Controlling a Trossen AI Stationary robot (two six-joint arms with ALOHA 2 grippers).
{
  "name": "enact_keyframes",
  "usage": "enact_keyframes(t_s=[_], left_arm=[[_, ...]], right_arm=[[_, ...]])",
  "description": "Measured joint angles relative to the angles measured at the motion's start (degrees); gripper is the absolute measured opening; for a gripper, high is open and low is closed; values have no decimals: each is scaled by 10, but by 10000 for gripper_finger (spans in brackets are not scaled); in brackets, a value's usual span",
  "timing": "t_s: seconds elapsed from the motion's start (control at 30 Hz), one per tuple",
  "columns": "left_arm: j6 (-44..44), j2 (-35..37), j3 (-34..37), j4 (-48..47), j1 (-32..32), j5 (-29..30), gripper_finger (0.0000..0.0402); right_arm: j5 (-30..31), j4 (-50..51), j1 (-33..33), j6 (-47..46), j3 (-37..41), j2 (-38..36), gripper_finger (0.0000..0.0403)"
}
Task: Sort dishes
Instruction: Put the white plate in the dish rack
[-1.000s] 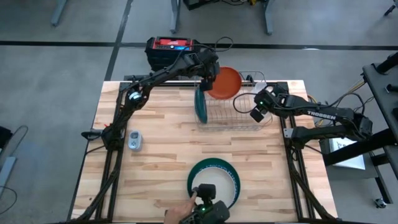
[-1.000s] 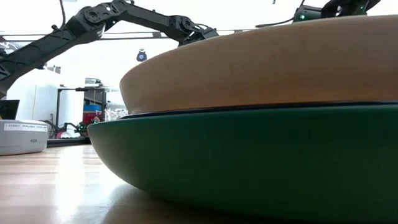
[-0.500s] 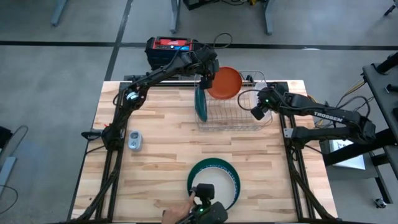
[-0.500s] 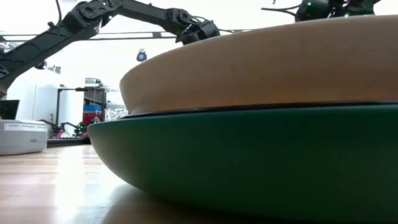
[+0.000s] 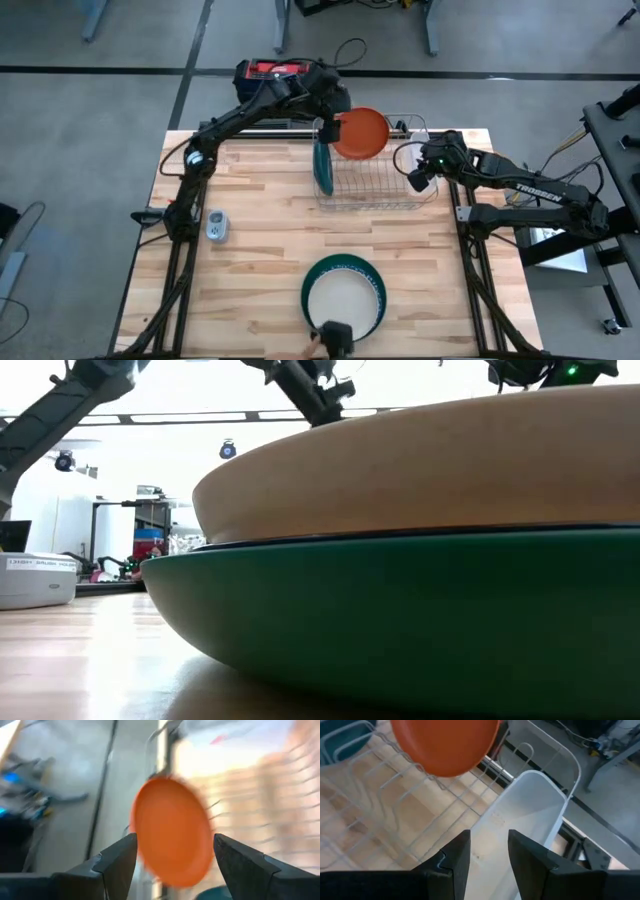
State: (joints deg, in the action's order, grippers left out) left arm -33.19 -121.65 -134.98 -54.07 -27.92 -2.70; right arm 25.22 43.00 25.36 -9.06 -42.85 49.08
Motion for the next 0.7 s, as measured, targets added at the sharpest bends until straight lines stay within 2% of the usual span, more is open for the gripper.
enact_keyframes(t_s=[0.1,0.27,0.5,0.7], left_arm=[[11,12,0,-4,11,-55,252],[24,22,0,-39,33,-135,252],[28,46,0,-66,105,-128,235],[54,70,8,-112,141,-115,231]], right_arm=[[-8,0,0,0,0,-10,130],[-68,0,-2,6,0,-27,134],[-87,-25,-44,32,0,-81,120],[-162,-89,-106,65,18,-137,104]])
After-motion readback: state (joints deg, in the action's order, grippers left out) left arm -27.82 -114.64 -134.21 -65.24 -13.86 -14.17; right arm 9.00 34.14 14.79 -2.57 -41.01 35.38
